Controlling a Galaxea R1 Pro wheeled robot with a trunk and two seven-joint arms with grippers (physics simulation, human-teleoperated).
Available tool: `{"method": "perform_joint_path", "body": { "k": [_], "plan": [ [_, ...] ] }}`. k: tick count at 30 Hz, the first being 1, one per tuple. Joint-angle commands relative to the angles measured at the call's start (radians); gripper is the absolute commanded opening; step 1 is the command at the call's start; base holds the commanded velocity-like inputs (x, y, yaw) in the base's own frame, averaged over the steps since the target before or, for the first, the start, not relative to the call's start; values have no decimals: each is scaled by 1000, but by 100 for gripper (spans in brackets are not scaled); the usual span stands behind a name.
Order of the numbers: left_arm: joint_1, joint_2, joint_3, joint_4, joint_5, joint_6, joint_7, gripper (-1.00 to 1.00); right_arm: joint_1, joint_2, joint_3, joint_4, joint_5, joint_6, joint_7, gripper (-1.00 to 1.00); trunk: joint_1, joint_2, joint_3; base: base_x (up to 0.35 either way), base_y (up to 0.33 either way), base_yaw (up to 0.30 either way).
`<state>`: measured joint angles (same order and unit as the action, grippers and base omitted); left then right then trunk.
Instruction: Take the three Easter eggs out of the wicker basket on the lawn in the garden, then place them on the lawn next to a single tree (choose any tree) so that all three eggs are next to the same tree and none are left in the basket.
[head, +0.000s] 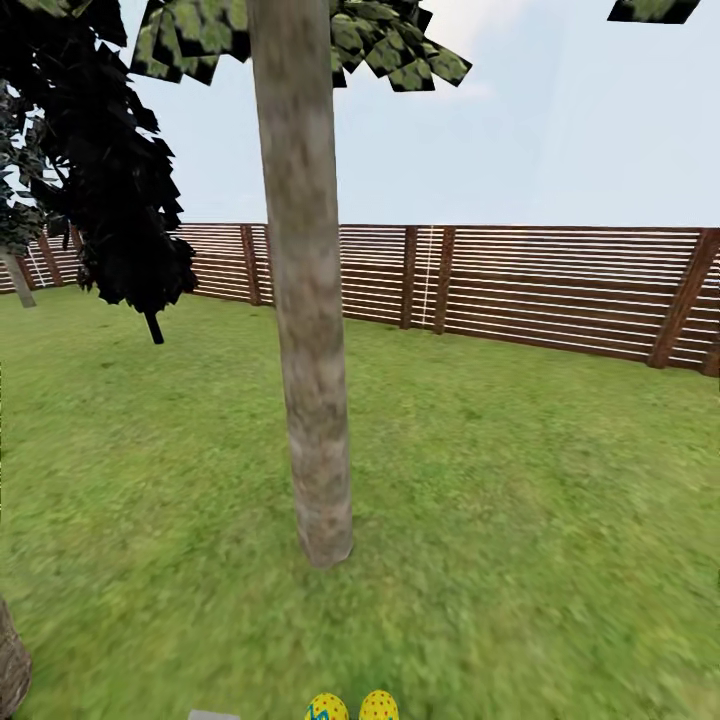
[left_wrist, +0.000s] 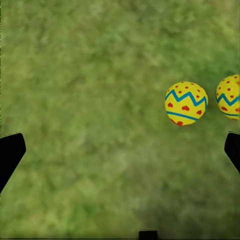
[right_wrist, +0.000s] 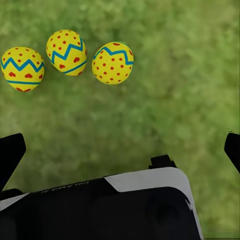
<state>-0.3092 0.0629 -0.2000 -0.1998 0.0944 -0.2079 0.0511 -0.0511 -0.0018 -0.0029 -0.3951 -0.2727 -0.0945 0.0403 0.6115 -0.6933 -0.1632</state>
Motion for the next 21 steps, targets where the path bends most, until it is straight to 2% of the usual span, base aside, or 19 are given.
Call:
{"method": "perform_joint_path", "body": {
  "k": [1,8,15,21],
  "plan": [
    [0,0,-9,0,10,-4,3,100,-1,-1,0,1,-11,-4,4,100,-4,6,2,-262,0,0],
    [0,0,-9,1,11,-4,4,100,-1,0,0,1,-10,-4,4,100,-31,55,24,-212,0,0],
    [1,0,-9,2,11,-3,6,100,-1,0,0,1,-9,-4,4,100,-58,104,46,-35,0,0],
    [1,0,-9,39,13,-6,7,100,-1,0,0,1,-9,-4,4,100,-81,146,64,-6,0,0]
  ]
}}
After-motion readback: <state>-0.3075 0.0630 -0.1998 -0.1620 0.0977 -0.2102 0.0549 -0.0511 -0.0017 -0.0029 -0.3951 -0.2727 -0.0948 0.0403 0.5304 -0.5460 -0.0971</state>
